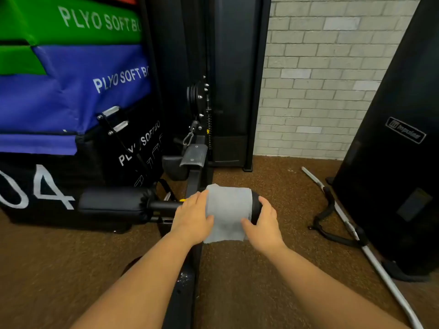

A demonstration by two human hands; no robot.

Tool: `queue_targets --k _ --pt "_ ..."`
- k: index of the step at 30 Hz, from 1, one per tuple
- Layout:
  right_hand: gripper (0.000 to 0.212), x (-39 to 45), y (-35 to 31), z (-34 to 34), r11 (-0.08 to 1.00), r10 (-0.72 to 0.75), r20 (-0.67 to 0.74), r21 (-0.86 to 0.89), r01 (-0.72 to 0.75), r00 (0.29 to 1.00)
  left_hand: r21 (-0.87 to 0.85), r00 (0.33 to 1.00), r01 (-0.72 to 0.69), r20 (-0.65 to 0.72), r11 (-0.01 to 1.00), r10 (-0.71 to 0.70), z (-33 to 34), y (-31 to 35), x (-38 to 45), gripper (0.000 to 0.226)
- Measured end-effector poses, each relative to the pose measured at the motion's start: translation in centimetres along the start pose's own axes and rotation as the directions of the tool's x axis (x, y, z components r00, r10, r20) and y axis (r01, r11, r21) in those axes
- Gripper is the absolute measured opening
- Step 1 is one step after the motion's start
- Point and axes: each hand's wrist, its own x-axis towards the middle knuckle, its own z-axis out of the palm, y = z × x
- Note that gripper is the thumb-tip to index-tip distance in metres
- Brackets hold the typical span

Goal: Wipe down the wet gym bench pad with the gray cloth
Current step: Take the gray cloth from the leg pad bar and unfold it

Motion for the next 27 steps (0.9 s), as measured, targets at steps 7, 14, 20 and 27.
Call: queue_targets --k 7,14,20,27 --pt "0.098 1.7 1.4 2.5 0.911 0.197 -0.050 0.379 -0.163 0.979 0.085 0.997 0.048 -0.068 0.995 -0.042 3.1 0.1 2.2 0.060" --pt "0.106 2.0 1.9 3.9 0.865 0.274 -0.114 0.464 -0.193 0.955 0.039 0.960 0.005 -0.281 0.999 0.006 3.3 0.1 2.3 0.050" --pt "0.104 0.9 0.9 5.5 0.745 0.446 -0.075 0.583 -0.323 0.892 -0.510 0.920 0.208 -0.188 0.835 -0.344 3.0 2.8 1.5 0.055" --pt "0.113 -0.7 0.1 5.0 0.465 0.525 0.121 0.788 -0.403 0.842 -0.836 0.800 0.519 0.401 0.179 -0.446 -0.1 3.5 -0.3 0.044"
